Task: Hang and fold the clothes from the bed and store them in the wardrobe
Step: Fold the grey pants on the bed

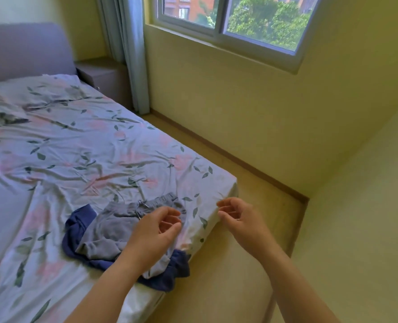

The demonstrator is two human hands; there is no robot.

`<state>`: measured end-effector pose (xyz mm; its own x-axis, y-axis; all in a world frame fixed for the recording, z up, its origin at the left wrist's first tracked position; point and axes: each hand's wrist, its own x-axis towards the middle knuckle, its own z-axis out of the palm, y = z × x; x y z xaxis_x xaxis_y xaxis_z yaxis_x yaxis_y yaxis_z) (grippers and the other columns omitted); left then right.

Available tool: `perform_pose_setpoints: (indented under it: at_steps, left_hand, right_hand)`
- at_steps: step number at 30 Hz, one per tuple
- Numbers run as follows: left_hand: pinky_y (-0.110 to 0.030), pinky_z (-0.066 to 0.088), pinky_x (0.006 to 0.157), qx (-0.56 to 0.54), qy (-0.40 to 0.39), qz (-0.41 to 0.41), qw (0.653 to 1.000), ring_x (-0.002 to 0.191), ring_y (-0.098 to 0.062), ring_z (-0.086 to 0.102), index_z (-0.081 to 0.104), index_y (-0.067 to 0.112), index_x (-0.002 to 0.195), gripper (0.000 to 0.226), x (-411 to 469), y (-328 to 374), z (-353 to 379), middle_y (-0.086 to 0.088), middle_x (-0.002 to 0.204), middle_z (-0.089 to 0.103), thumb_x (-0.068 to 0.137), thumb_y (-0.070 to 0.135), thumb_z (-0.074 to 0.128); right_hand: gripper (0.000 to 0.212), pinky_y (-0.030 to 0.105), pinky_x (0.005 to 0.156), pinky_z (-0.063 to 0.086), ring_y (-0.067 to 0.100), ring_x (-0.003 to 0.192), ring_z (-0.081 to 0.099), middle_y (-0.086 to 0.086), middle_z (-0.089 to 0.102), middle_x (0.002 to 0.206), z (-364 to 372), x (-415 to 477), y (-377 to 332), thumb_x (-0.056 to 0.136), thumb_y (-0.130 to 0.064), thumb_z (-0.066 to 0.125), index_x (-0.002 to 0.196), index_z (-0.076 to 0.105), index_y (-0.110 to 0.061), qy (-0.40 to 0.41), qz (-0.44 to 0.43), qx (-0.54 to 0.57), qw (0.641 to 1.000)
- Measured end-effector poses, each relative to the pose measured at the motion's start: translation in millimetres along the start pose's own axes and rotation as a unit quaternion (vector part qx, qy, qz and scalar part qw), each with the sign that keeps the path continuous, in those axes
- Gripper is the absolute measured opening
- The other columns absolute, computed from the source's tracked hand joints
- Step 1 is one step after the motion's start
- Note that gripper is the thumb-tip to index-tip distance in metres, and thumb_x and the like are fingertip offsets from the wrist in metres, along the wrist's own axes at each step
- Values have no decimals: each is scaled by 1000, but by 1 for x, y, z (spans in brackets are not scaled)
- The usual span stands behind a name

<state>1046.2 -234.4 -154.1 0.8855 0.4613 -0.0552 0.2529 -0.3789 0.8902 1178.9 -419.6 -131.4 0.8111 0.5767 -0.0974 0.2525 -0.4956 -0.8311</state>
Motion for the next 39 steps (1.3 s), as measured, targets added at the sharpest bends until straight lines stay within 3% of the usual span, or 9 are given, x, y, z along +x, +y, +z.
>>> perform_pose_setpoints:
  at_steps: [5,10,15,20,27,34,39]
  left_hand:
    - [-17,52,73,0,26,-44,999,85,4,63,61,39,95,18,43,-1,15,12,91,69,89,22,66]
    - [-17,52,71,-21,72,-103,992,85,2,64,62,38,97,17,82,-25,5,7,91,70,89,24,66]
    - [-24,53,78,-20,102,-133,986,86,-4,65,62,35,96,16,126,-60,-19,8,91,70,89,21,66]
    - [-24,52,77,-23,137,-179,974,86,-4,65,63,35,96,16,156,-95,-44,7,90,70,88,22,67]
    - [-20,51,76,-1,155,-245,957,85,-2,64,61,34,95,16,187,-141,-59,10,91,68,89,19,65]
    - [-13,45,69,17,175,-336,925,83,-4,62,62,28,101,12,225,-190,-38,11,91,64,91,21,62]
    - [-13,46,71,19,154,-385,910,83,-3,61,58,31,100,10,261,-229,-18,11,91,63,93,23,58]
  right_hand:
    - [18,12,68,52,2,88,63,-10,68,96,-16,71,15,93,-25,62,111,65,-27,-56,-11,-3,998]
    - [19,13,72,50,2,89,62,-10,67,97,3,138,17,94,-26,62,113,65,-25,-116,-17,-15,993]
    - [17,11,59,50,-6,78,61,-9,66,95,31,201,13,94,-23,61,111,63,-28,-149,-18,-18,988]
    - [22,9,59,48,-11,80,60,-10,65,96,59,258,7,95,-22,60,116,59,-29,-187,-25,-43,981]
    - [24,11,53,45,4,83,63,-6,64,99,101,333,21,95,-18,58,118,60,-25,-251,-9,-84,964]
    - [25,14,66,49,5,86,63,-10,65,95,147,418,60,94,-21,57,119,59,-24,-324,-23,-157,933]
    - [28,7,63,42,3,85,61,-5,65,103,185,472,96,94,-23,58,122,59,-23,-366,-37,-201,908]
